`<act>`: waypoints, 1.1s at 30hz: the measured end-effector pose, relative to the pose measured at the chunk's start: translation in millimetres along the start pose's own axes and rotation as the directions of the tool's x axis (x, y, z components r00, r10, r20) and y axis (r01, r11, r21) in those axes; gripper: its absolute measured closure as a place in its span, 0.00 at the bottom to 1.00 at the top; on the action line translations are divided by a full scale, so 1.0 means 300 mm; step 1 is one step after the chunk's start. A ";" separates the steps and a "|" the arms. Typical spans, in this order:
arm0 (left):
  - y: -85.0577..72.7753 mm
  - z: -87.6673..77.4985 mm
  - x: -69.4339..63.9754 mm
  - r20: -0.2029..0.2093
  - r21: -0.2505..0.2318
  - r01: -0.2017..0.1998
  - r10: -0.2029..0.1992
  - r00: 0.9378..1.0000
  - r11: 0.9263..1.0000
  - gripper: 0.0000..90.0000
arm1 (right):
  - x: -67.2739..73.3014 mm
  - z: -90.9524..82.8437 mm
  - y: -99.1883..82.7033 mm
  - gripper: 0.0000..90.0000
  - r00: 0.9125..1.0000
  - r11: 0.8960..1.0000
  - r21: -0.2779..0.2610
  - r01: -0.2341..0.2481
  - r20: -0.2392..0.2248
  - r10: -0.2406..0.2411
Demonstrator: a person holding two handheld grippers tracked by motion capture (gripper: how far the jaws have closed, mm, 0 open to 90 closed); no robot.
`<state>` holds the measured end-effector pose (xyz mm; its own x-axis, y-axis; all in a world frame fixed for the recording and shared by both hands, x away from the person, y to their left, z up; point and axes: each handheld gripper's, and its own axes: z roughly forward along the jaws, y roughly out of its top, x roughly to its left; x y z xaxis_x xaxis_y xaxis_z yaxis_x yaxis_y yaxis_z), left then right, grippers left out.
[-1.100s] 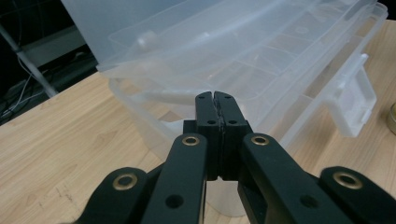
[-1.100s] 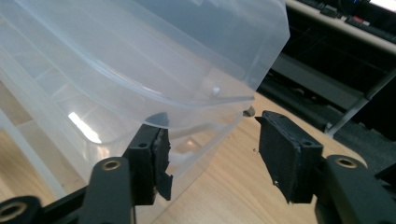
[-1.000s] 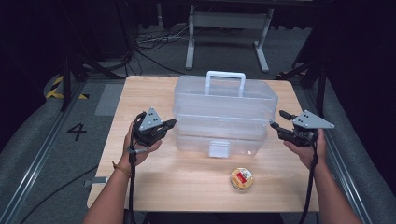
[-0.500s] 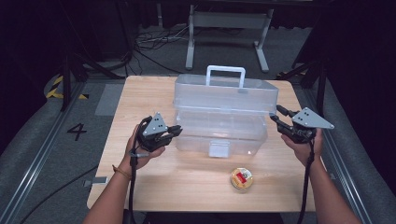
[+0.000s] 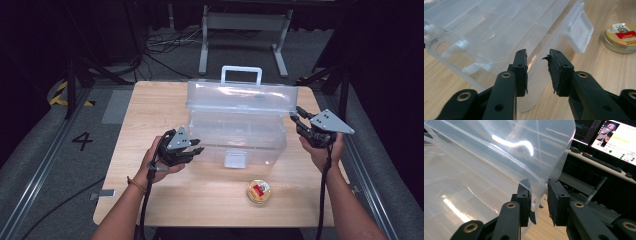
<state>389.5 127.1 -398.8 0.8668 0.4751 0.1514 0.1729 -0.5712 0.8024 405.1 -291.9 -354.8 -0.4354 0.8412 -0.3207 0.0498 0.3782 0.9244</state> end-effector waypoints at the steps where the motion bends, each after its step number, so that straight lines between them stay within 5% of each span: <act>1: 0.000 0.002 0.000 -0.001 0.001 0.001 -0.001 1.000 1.000 0.74 | -0.002 0.003 0.001 0.82 1.000 1.000 0.000 -0.004 0.004 0.004; 9: 0.020 0.027 -0.002 0.017 0.039 -0.014 0.014 1.000 0.999 0.68 | -0.005 0.014 0.021 0.84 0.999 1.000 0.002 -0.023 0.030 0.023; 14: 0.041 0.055 -0.008 0.028 0.089 -0.069 0.067 0.997 0.994 0.68 | -0.004 0.021 0.041 0.85 0.998 1.000 0.012 -0.017 0.055 0.016; 28: 0.068 0.112 -0.003 0.100 0.114 -0.076 0.065 0.993 0.991 0.70 | 0.001 0.037 0.076 0.87 0.993 0.998 0.017 -0.059 0.100 0.057; 33: 0.076 0.117 -0.003 0.101 0.140 -0.110 0.097 0.990 0.984 0.72 | 0.001 0.035 0.077 0.87 0.992 0.998 0.017 -0.067 0.107 0.065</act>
<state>409.2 90.2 -401.0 0.9222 0.3477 0.1692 0.1400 -0.7081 0.6920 415.6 -278.8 -335.8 -0.3330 0.9003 -0.2802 0.0939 0.3274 0.9402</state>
